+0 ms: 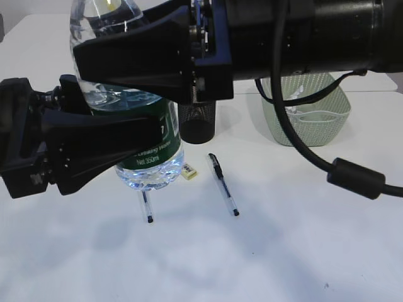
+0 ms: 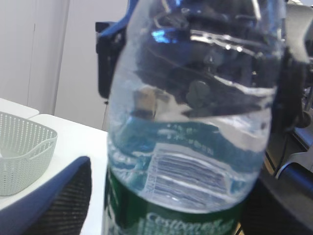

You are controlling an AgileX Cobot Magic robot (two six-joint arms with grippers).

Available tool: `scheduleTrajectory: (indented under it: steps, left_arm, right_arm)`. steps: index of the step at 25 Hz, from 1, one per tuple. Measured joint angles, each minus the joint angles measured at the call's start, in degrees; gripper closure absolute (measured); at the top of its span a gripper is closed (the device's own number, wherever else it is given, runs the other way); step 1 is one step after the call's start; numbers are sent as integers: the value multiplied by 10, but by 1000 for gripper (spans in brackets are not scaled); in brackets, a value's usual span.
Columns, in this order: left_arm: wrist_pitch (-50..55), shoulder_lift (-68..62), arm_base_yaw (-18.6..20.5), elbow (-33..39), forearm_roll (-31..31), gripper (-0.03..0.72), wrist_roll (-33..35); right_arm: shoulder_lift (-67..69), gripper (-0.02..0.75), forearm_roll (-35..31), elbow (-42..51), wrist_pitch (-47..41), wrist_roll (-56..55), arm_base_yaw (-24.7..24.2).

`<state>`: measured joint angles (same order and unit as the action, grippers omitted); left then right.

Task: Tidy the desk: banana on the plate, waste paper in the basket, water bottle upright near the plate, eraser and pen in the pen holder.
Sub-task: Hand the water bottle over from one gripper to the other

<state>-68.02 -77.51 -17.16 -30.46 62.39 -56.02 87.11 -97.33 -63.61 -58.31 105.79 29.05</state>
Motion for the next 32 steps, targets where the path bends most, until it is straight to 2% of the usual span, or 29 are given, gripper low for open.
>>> scheduleTrajectory:
  steps: [7, 13, 15, 19, 26, 32]
  left_arm:
    - [-2, 0, -1, 0, -3, 89, 0]
    - [-3, 0, -1, 0, -10, 230, 0]
    - [-3, 0, -1, 0, -10, 255, 0]
    - [-3, 0, -1, 0, -10, 268, 1]
    - [4, 0, -1, 0, -18, 278, 14]
    - [18, -2, -1, 2, -54, 279, 31]
  right_arm:
    - [0, 306, -2, 0, 3, 0, 1]
    - [1, 306, -9, 0, 12, 0, 1]
    - [1, 306, -11, 0, 13, 0, 1]
    - [1, 300, -11, 0, 14, -1, 1]
    - [1, 206, -14, 0, 31, -2, 2]
    - [1, 193, -22, -1, 63, -10, 3]
